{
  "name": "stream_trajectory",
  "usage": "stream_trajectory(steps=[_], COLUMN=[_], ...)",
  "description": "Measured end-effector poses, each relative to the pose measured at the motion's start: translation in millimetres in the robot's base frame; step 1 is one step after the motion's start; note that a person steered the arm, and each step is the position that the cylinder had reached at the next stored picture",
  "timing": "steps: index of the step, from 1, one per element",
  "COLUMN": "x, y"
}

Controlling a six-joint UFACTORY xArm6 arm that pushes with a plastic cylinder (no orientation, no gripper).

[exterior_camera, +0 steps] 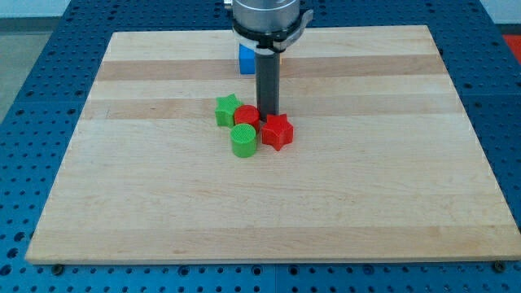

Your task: Separate the green circle and red star

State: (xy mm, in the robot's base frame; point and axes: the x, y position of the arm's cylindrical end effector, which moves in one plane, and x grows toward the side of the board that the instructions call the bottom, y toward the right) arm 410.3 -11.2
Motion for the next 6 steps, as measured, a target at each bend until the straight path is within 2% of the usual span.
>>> stream_trajectory(steps=[3,5,6], x=[8.7,9.2,23.9], y=[-41.6,-23.8,-11.2])
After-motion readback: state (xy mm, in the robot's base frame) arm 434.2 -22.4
